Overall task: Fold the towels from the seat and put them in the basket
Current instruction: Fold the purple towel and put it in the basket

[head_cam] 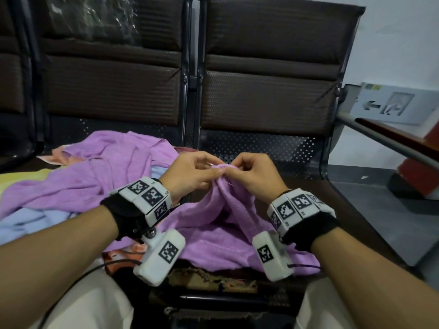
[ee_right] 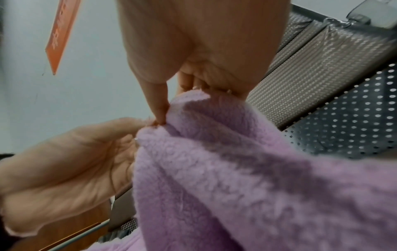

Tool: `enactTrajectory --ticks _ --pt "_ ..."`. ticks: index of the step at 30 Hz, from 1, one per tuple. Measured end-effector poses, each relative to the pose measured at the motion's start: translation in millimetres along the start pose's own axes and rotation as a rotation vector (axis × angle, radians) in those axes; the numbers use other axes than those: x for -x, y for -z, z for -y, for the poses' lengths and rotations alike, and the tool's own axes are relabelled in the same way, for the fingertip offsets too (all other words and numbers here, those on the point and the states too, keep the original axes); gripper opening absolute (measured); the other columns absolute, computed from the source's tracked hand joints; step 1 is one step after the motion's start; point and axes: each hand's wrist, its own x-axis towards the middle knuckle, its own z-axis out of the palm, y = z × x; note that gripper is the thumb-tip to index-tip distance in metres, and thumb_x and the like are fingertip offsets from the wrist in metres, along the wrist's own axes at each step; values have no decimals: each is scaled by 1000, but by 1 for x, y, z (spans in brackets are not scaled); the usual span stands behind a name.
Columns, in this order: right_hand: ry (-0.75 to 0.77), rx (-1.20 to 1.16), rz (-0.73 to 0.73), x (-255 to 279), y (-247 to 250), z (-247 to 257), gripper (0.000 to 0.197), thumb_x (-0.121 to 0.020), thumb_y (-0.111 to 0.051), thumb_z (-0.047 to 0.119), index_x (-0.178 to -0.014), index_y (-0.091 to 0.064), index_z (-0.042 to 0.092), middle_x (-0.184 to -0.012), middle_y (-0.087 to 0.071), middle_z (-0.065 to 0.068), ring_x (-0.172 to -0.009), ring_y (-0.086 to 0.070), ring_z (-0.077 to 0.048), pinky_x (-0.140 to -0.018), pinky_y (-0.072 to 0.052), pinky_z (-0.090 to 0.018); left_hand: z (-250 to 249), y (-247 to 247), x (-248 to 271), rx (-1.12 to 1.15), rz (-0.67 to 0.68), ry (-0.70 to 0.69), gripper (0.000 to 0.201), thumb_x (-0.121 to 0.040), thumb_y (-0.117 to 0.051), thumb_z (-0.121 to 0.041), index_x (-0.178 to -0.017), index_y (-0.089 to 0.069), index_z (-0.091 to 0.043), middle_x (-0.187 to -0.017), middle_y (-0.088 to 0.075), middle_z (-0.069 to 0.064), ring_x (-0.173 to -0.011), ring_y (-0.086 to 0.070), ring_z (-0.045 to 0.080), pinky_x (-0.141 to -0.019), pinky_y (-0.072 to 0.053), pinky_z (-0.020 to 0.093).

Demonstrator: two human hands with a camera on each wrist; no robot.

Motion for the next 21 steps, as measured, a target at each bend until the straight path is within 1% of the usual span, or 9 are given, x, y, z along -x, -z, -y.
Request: enactTrajectory --ticks 2,4,5,8,11,14,17,19,21 --pt "-11 -10 58 -1 3 0 22 -75 -76 31 -63 -63 17 -60 -60 5 -60 -53 -8 -60 -46 -30 -1 3 -2 -60 -14 -49 17 -83 -65 -2 -100 -67 -5 -105 -67 24 -86 -60 19 -75 -49 32" --pt "30 64 155 0 11 1 26 -77 -74 31 -61 -58 18 -58 -56 4 -57 -50 -8 -57 -41 -30 -4 9 -4 -132 -33 -131 19 -83 -61 4 -90 -68 -12 -101 -70 17 -81 -61 12 -70 -50 23" --pt "62 162 224 1 16 0 28 -78 -73 32 -60 -57 18 -56 -55 6 -55 -49 -7 -56 -41 -30 -5 13 -6 -164 -54 -176 23 -82 -59 7 -85 -66 -15 -95 -71 13 -76 -60 10 -68 -49 21" --pt "112 560 389 5 37 0 33 -79 -68 43 -64 -58 16 -58 -58 2 -56 -53 -12 -57 -43 -30 -5 28 -10 -331 -188 -270 26 -77 -62 4 -79 -66 -21 -81 -70 4 -63 -54 11 -69 -46 29" --pt "235 851 300 3 51 4 33 -82 -64 45 -68 -52 18 -61 -55 3 -62 -51 -22 -74 -41 -34 -3 39 -10 -529 -277 -317 19 -70 -67 -7 -76 -67 -25 -74 -69 3 -55 -50 9 -63 -45 22" --pt "324 953 233 4 51 12 9 -82 -62 28 -84 -64 19 -80 -64 2 -82 -60 -23 -85 -39 -36 -4 42 -8 -627 -331 -367 19 -66 -67 -10 -73 -66 -28 -66 -64 -5 -52 -52 2 -55 -40 9" --pt "313 923 169 10 55 18 13 -79 -66 20 -91 -69 22 -90 -65 3 -90 -60 -22 -74 -44 -32 -4 46 -7 -613 -329 -375 20 -67 -65 -8 -75 -67 -27 -67 -64 -3 -56 -56 9 -55 -40 10" --pt "356 933 61 13 58 20 11 -76 -70 23 -87 -71 24 -87 -64 6 -88 -61 -20 -67 -39 -29 -3 47 -6 -641 -316 -385 20 -69 -64 -7 -75 -65 -27 -66 -63 -3 -52 -52 2 -53 -38 7" --pt "403 965 22 15 59 20 10 -75 -74 30 -82 -72 24 -85 -59 8 -87 -59 -17 -64 -37 -27 -3 45 -4 -648 -317 -411 21 -71 -63 -7 -75 -64 -27 -61 -60 -4 -48 -49 -1 -50 -36 5"
